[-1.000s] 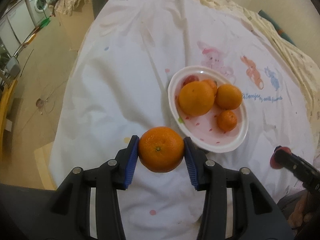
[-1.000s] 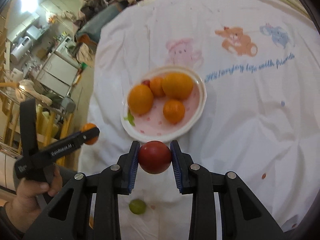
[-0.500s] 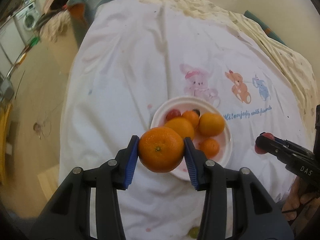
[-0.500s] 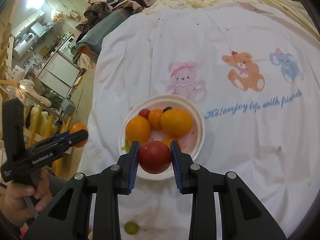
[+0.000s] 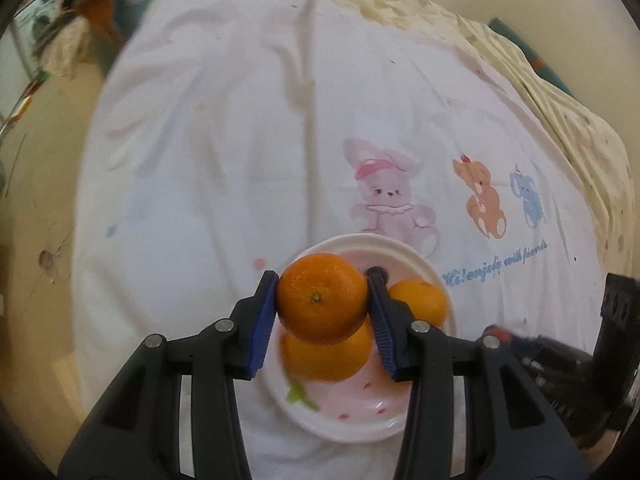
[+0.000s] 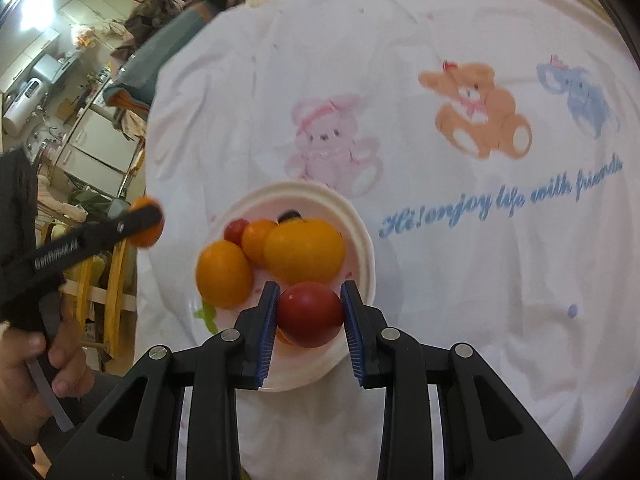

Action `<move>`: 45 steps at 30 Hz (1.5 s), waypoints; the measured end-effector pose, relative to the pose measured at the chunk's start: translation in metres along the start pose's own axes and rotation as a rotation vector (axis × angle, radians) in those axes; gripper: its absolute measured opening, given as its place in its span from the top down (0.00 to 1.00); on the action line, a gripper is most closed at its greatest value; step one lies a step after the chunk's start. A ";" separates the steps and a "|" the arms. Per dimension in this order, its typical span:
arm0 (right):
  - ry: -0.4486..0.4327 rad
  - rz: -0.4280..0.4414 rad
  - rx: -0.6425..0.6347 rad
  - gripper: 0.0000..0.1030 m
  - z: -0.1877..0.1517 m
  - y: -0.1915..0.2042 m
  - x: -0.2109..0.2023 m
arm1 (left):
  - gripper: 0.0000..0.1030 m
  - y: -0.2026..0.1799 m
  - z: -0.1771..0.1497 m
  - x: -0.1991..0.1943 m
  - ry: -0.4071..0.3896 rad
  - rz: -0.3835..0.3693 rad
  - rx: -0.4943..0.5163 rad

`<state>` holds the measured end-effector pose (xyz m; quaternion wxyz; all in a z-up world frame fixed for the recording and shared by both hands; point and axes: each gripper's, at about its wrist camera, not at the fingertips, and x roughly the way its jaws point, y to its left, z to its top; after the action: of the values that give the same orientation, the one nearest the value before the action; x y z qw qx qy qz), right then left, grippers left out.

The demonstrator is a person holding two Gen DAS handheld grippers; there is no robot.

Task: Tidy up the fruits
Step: 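Carry the tangerine and the red tomato over the plate with both tools, then open both tools to drop the tangerine and tomato onto the plate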

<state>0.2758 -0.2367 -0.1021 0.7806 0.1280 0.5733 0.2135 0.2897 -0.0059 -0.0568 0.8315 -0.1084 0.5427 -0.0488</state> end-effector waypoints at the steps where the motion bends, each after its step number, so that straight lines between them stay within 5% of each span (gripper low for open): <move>1: 0.006 -0.002 -0.004 0.68 0.000 0.000 0.003 | 0.61 -0.005 0.003 0.007 0.009 -0.008 0.009; 10: 0.072 -0.035 -0.007 0.68 -0.004 -0.007 0.024 | 0.60 -0.027 0.017 0.068 0.083 -0.036 0.027; 19: 0.086 -0.027 -0.024 0.66 -0.005 -0.002 0.030 | 0.59 -0.033 0.019 0.085 0.126 -0.013 0.035; 22: 0.088 -0.038 -0.023 0.65 -0.006 -0.002 0.031 | 0.34 -0.035 0.019 0.087 0.131 -0.005 0.038; 26: 0.083 -0.040 -0.004 0.65 -0.006 -0.003 0.030 | 0.28 -0.039 0.018 0.085 0.127 -0.004 0.055; 30: 0.059 -0.029 0.017 0.37 -0.006 -0.004 0.026 | 0.28 -0.037 0.018 0.078 0.107 -0.006 0.050; 45: -0.025 -0.031 0.029 0.37 0.000 -0.009 -0.012 | 0.28 -0.012 -0.007 0.011 -0.004 0.099 0.055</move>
<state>0.2741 -0.2505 -0.0963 0.7889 0.1333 0.5685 0.1915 0.2883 -0.0208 -0.0668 0.8366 -0.0588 0.5443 -0.0222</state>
